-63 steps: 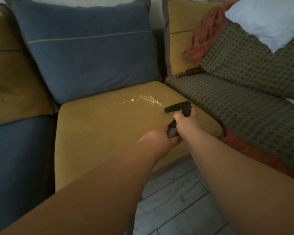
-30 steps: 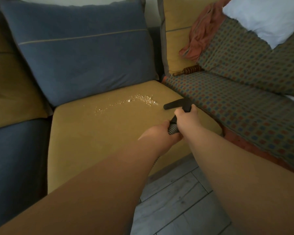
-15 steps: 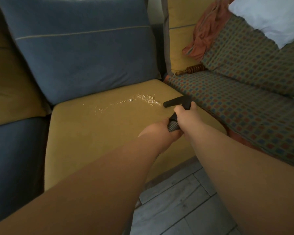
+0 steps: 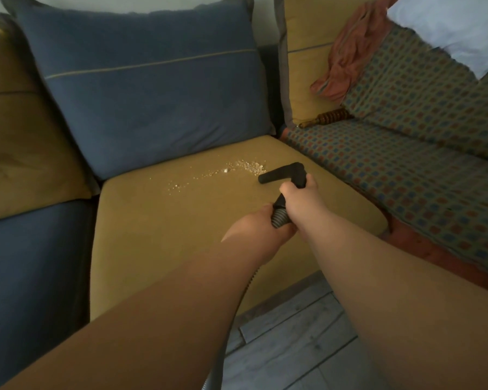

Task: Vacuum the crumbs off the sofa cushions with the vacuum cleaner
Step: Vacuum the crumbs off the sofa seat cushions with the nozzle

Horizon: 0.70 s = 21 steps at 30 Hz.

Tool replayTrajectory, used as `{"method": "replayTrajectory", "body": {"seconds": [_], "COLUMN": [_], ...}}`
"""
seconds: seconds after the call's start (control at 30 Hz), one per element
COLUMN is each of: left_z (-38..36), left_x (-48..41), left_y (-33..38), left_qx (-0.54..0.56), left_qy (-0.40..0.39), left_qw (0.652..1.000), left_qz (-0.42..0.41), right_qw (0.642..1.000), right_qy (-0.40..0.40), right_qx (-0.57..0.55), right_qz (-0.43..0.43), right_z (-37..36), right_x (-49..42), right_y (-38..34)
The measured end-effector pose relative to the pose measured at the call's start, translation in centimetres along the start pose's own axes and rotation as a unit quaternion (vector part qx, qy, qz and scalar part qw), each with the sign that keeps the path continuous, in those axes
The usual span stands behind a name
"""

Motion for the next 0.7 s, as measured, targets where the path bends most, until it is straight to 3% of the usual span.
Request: {"method": "replayTrajectory", "body": {"seconds": [0.23, 0.7], "left_z": [-0.5, 0.4], "left_x": [-1.3, -3.4], "left_y": [2.2, -0.7], "left_qx": [0.033, 0.017], "left_qy": [-0.014, -0.006], "left_qw": [0.999, 1.000], "left_qz": [-0.036, -0.004], "right_qw": [0.998, 1.000], "right_qy": [0.053, 0.012], "right_qx": [0.000, 0.009], "right_qz": [0.026, 0.007], "right_z": [2.5, -1.3], "right_x": [-1.3, -2.8], "right_y": [-0.4, -0.9]}}
Point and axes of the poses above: each hand's wrist, its own x-axis away from the middle knuckle, its own z-axis out of the back of the hand, y = z × x, the point moved 7 cm from there along -x, towards the middle knuckle, and after that the axes turned 14 degrees about -x, right-handed, at the moved point
